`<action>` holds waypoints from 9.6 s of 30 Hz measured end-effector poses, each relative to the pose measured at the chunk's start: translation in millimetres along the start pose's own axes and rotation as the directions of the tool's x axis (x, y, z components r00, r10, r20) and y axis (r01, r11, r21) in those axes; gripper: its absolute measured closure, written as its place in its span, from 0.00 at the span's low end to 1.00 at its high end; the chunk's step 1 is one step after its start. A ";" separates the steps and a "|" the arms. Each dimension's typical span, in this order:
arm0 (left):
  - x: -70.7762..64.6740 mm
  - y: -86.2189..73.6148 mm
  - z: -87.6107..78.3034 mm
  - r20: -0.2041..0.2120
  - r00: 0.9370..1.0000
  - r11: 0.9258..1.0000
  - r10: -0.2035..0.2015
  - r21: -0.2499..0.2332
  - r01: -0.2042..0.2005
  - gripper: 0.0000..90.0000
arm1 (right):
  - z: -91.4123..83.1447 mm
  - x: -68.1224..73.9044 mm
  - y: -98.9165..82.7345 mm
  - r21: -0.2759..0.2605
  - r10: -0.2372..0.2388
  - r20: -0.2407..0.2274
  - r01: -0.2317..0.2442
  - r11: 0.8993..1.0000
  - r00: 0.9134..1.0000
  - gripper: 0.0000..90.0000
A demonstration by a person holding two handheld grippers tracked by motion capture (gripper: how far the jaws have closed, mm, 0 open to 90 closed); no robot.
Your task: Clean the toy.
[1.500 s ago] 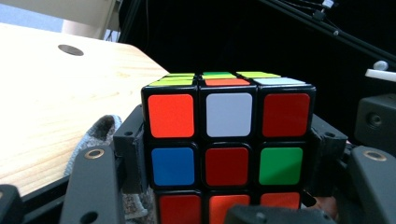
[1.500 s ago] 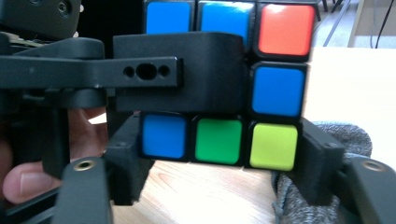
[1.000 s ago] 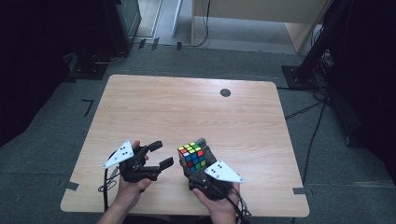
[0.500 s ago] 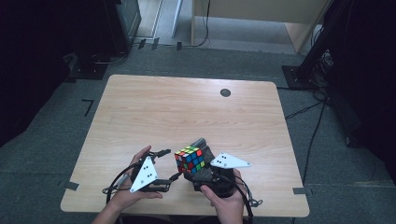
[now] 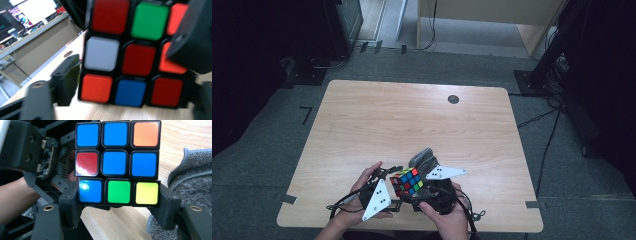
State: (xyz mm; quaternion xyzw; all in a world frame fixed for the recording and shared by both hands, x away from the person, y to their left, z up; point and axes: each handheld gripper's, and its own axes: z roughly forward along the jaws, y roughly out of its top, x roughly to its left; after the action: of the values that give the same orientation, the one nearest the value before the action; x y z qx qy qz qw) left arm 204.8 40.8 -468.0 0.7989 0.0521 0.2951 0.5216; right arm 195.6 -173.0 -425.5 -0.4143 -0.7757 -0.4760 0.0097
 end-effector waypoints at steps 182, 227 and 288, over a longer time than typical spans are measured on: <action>63.6 -25.0 -1.9 0.021 0.846 0.814 -0.532 0.290 0.504 0.38 | -29.4 -58.6 -24.1 -0.303 -0.080 0.251 0.156 0.940 0.965 0.84; 55.9 -53.5 6.1 -0.025 0.873 0.799 -0.487 0.391 0.456 0.28 | -11.2 -56.3 -31.2 -0.236 -0.104 0.312 0.183 0.954 0.944 0.84; 84.3 -57.8 -75.4 -0.298 0.756 0.758 -0.583 0.136 0.638 0.12 | -21.7 -128.0 -39.7 -0.093 -0.014 0.503 0.071 0.993 0.864 0.15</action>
State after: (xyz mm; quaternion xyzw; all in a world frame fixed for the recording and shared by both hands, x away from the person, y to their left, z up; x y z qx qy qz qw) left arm 247.3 160.3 -461.5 0.7507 0.4072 0.1925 0.4834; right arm 245.5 -278.3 -495.0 -0.5064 -0.7335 -0.3934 -0.2252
